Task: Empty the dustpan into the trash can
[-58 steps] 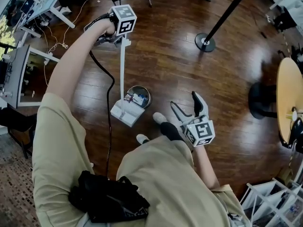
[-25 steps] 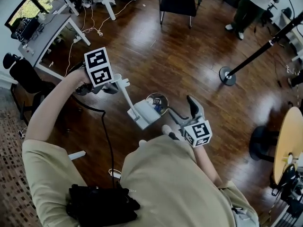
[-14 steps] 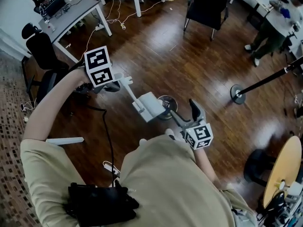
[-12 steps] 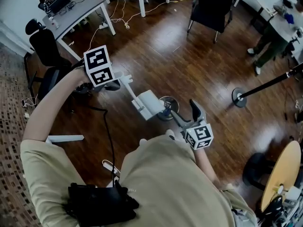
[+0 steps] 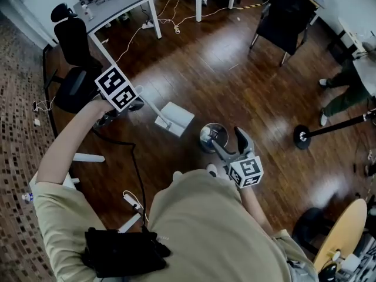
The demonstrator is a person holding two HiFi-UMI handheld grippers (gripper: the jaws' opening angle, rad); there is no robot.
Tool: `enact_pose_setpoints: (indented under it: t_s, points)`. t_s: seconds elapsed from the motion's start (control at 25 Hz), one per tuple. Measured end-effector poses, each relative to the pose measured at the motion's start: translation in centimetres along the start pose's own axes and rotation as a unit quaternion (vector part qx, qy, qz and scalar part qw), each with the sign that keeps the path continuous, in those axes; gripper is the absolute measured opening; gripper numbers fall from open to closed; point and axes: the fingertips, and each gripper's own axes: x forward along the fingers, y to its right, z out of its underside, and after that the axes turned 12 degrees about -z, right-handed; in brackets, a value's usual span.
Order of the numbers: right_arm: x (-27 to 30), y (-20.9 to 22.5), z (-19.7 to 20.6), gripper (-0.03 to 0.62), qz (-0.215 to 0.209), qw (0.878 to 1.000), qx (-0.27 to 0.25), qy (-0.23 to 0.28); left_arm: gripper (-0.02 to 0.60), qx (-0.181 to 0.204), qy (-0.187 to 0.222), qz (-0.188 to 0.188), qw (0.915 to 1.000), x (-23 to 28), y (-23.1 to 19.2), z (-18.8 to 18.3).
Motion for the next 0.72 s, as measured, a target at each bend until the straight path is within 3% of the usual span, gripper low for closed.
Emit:
enact_pose_setpoints:
  t_s: [0.16,0.28,0.52,0.72]
  points:
    - [0.9,-0.4,0.3,0.403,-0.007,1.000,0.005,-0.003,0.000,-0.018,0.016,-0.034,0.9991,2.2,0.1,3.4]
    - [1.2,-0.1,0.8,0.399,-0.007,1.000,0.017,0.000,0.000,-0.062,0.035,-0.082,0.9941,4.6,0.3,5.8]
    - [2.1,-0.4,1.1,0.397,-0.013,1.000,0.019,-0.006,0.000,-0.168,0.065,-0.127,0.9754,11.0,1.1,10.5]
    - [2.5,-0.5,1.0,0.396,-0.014,1.000,0.018,-0.010,0.000,-0.255,0.082,-0.142,0.9529,16.0,2.1,12.6]
